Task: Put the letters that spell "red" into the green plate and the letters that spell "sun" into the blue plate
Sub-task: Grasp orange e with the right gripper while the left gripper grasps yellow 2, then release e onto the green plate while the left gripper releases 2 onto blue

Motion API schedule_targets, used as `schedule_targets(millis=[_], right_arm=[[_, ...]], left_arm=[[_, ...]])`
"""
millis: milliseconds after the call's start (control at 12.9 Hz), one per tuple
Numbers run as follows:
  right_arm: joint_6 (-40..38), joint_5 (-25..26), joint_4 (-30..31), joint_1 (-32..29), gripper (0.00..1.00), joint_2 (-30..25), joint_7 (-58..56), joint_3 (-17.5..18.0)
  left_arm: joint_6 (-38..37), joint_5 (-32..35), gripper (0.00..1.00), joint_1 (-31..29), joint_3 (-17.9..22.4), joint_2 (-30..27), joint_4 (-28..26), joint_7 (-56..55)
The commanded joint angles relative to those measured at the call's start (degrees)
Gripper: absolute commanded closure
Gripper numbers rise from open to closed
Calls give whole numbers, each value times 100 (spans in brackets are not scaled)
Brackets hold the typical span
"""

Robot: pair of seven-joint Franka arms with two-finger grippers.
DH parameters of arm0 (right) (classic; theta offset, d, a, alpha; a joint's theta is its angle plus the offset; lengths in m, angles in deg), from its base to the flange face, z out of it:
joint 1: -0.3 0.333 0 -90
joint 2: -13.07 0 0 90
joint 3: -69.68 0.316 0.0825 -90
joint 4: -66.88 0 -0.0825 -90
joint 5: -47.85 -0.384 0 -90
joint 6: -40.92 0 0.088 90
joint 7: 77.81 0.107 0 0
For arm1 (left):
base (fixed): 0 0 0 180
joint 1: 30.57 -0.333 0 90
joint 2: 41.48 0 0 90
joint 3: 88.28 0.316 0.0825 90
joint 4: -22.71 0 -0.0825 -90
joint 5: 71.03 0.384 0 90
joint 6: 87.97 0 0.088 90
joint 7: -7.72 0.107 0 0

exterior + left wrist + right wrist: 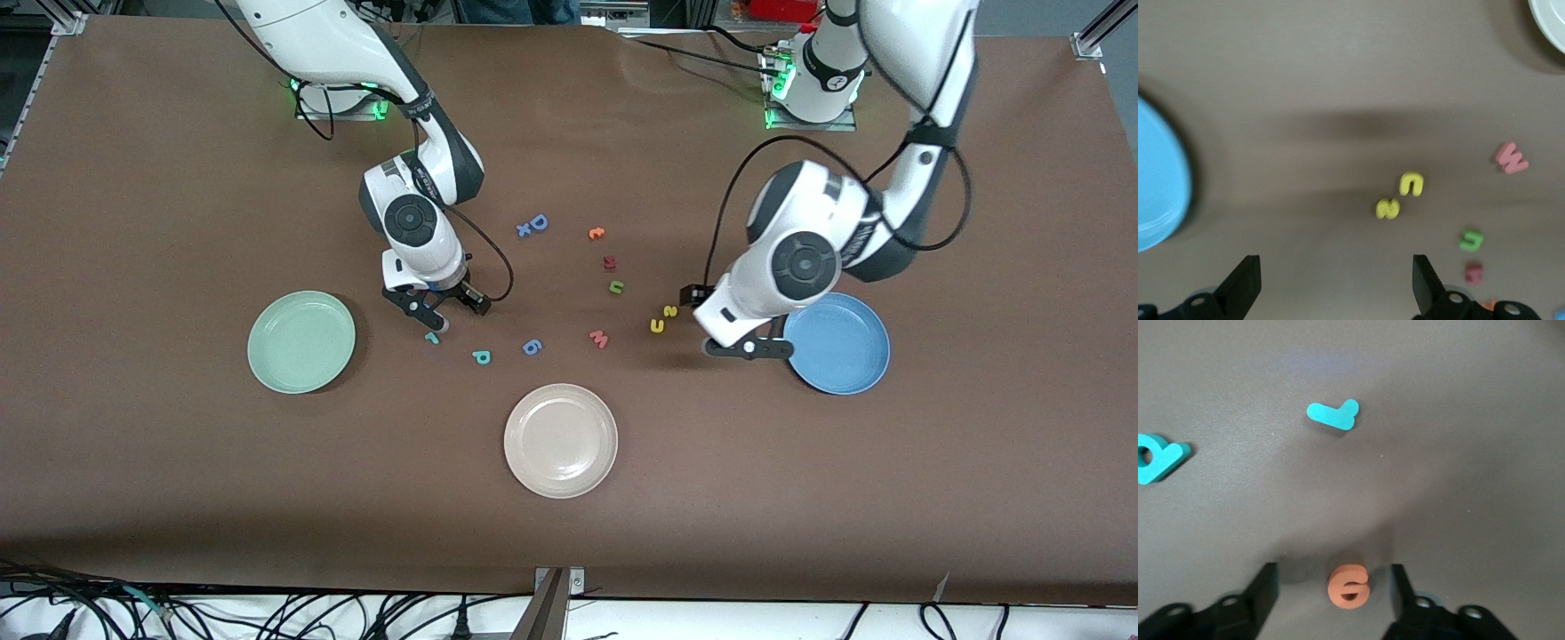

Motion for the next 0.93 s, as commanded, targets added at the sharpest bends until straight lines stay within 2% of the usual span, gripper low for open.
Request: schedule_targets(millis=[0,77,155,232,464,618,696,850], right_arm=[[109,-26,185,117,35,-77,78,-47],[109,-26,176,126,38,-59,78,-47],[109,-26,176,126,45,-51,87,-47],[109,-34,176,126,48,-50,87,-47],[82,-43,176,126,65,-50,87,-47],[74,-35,167,126,77,-33,87,-47],[65,-43,150,117,80,-24,87,-47],[-118,-43,-25,82,81,-68,-9,-82]], left_arm=[[969,153,0,205,17,-69,-820,-227],[1425,153,0,354,17,-77,-1144,-341],[1838,153,0,434,25,-69,-1391,-447],[2103,161,0,452,17,-16,-1489,-448],[2492,459,2,724,34,326,-1499,-613],[2633,653,12,742,34,406,-1473,-790],[2633,749,14,716,34,406,-1456,-791],[2651,768,18,716,34,467,-1429,-791]])
